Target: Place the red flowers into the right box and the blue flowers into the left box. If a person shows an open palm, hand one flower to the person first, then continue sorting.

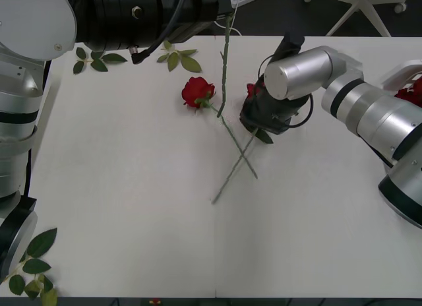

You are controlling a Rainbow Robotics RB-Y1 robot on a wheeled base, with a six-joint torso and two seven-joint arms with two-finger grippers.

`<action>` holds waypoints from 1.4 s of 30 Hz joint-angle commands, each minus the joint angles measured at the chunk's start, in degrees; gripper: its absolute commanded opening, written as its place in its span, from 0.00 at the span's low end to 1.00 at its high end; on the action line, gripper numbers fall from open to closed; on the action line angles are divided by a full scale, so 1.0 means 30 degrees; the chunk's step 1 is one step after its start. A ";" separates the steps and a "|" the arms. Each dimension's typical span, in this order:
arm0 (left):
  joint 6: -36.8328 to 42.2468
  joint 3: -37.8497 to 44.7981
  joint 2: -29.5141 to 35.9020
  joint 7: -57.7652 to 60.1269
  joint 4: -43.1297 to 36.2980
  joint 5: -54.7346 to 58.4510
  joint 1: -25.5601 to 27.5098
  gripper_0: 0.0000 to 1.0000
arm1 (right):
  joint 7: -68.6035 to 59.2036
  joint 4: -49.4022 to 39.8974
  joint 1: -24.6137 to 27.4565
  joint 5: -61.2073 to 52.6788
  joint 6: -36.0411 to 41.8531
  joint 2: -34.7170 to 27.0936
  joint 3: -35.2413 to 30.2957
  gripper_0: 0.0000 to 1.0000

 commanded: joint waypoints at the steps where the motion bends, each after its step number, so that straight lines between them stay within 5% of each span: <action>1: -0.0081 -0.0547 0.0489 -0.0100 -0.0851 -0.0223 0.0018 0.00 | 0.2587 -0.0380 -0.1442 -0.0400 0.0561 -0.2430 -0.0026 0.00; 13: -0.0081 -0.0781 0.0489 -0.0071 -0.0851 -0.0369 -0.0012 0.00 | 1.3193 -0.2519 -0.1383 -0.2831 0.2289 -0.8289 0.0003 0.00; 28: -0.2894 -0.2568 -0.2060 0.2185 -0.0793 -0.1453 -0.0041 0.00 | 1.9843 -0.3690 -0.0680 -0.3857 0.2729 -1.5994 0.0003 0.00; 34: -0.4505 -0.3535 -0.3437 0.5085 -0.0763 -0.4119 -0.0041 0.00 | 2.1015 -0.2694 0.0316 -0.1689 0.1879 -1.7312 -0.0026 0.00; 42: -0.4915 -0.3770 -0.4491 0.8513 -0.0763 -0.6346 -0.0041 0.00 | 2.1015 -0.0497 0.1283 0.1270 0.0326 -1.6170 -0.0026 0.00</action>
